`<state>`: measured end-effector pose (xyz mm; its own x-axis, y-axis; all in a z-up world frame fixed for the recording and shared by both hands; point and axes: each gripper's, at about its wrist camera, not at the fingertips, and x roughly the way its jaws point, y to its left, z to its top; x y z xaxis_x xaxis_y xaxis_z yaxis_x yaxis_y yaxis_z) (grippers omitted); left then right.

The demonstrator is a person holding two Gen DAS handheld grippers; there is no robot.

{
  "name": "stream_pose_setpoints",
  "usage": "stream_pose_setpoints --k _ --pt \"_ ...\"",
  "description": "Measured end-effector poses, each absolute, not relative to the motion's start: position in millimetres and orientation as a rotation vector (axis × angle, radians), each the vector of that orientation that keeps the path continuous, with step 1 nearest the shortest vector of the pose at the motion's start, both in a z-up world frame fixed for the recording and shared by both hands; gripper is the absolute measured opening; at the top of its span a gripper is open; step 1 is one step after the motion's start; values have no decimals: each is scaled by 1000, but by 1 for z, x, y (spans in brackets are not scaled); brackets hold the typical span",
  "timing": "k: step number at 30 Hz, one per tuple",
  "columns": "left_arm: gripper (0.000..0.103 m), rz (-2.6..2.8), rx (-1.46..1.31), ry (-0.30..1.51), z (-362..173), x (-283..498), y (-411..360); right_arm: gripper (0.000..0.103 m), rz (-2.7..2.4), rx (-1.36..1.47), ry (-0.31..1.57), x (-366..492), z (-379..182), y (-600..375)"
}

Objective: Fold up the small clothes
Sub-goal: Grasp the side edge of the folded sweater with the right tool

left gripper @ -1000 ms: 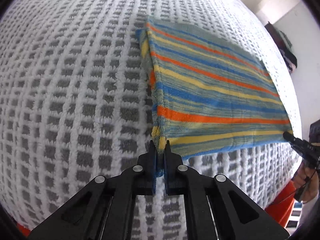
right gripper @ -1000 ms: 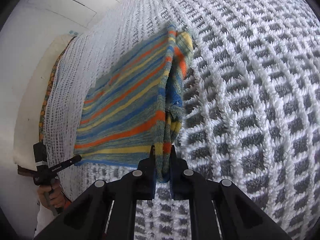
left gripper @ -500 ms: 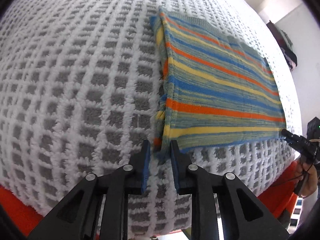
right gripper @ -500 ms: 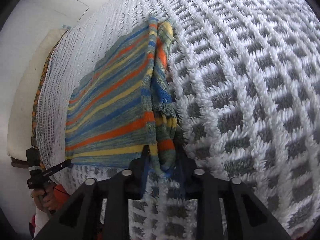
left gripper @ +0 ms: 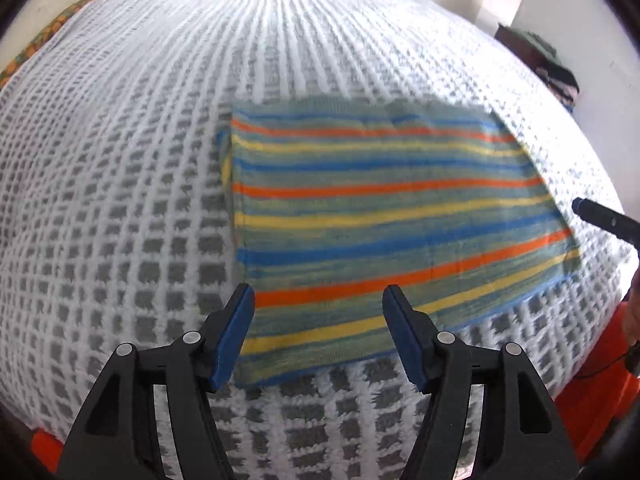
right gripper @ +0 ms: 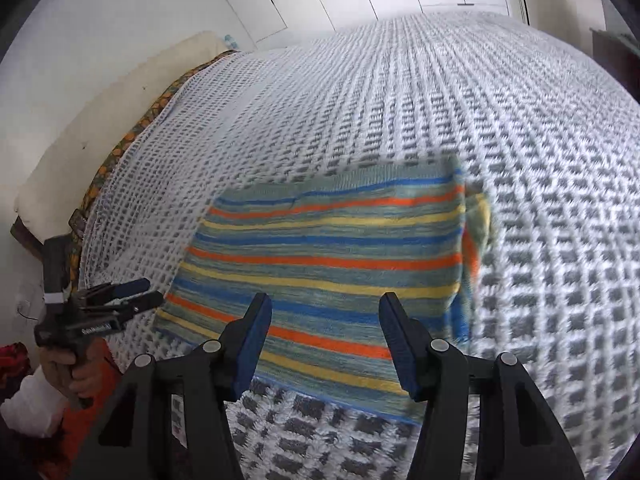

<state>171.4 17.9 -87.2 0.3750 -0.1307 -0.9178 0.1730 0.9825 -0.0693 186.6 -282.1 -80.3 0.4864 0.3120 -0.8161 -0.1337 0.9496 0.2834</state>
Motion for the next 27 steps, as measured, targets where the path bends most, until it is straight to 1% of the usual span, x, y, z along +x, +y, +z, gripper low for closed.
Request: stream_pose_setpoints --k 2,3,4,5,6,9,12,16,19,23,27 --pt "67 -173 44 1262 -117 165 23 56 253 241 1107 190 -116 -290" --pt "67 -172 37 1272 -123 160 27 51 202 256 1164 188 -138 -299" --pt "67 -179 30 1261 -120 152 31 43 155 283 1221 185 -159 -311" --pt "67 -182 30 1258 -114 145 33 33 152 334 1205 179 -167 -321" --pt "66 -185 27 1260 -106 141 34 33 164 388 1148 172 -166 -331" --pt "68 -209 33 1221 -77 147 31 33 185 479 1106 160 -166 -343" --pt "71 -213 52 1177 -55 185 8 33 182 473 1099 164 -168 -340" --pt "72 -157 25 1159 -59 270 -24 34 186 465 1100 163 -170 -337" --pt "72 -129 0 1206 -73 317 -47 34 197 527 1093 162 -173 -345" --pt "72 -139 68 1237 -98 321 -70 34 207 565 1091 164 -175 -348" --pt "72 -167 191 1210 -110 272 -78 34 210 563 1092 163 -175 -345"
